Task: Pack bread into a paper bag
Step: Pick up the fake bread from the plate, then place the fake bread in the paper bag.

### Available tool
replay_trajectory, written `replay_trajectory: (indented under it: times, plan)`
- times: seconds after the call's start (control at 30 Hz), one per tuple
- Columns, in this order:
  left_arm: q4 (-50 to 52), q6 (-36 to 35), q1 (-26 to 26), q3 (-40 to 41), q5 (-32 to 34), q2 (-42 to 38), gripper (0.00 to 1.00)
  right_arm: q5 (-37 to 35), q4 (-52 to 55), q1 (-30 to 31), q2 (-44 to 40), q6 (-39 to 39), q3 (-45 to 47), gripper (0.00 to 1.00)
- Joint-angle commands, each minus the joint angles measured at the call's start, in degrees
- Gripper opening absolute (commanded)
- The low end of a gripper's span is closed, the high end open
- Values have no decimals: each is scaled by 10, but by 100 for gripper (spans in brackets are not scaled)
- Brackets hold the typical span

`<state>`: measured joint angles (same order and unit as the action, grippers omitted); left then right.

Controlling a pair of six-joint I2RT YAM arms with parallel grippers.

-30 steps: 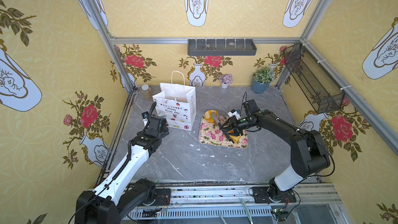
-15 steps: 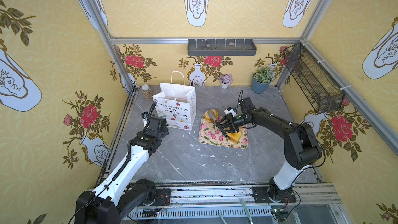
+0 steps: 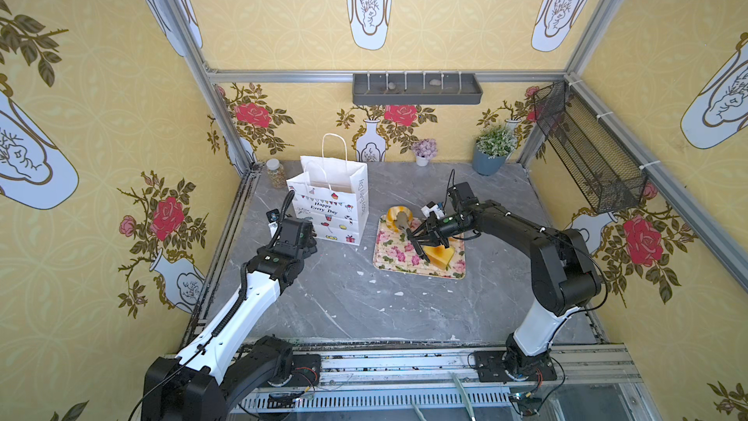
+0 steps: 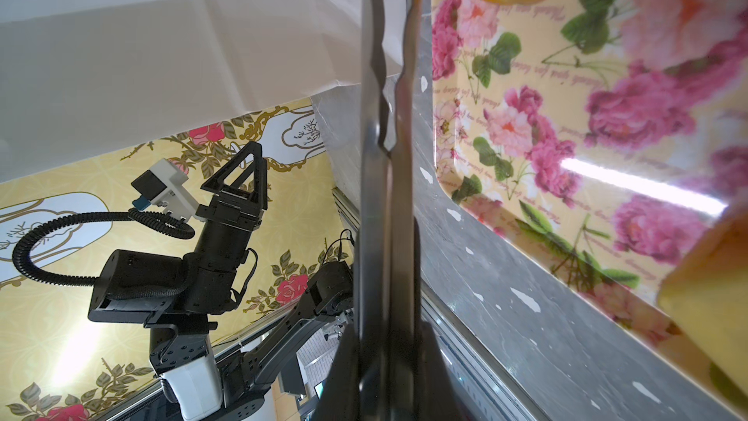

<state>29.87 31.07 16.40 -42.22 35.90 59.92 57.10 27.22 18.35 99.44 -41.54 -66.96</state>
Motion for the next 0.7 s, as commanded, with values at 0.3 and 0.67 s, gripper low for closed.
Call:
replay_trajectory:
  times: [0.3, 0.67]
  plan:
    - [-9, 7, 0, 0, -1, 1, 99, -32, 92, 2, -109, 29, -104, 0]
    - [-6, 9, -1, -1, -3, 1, 99, -37, 85, 57, -98, 47, -244, 0]
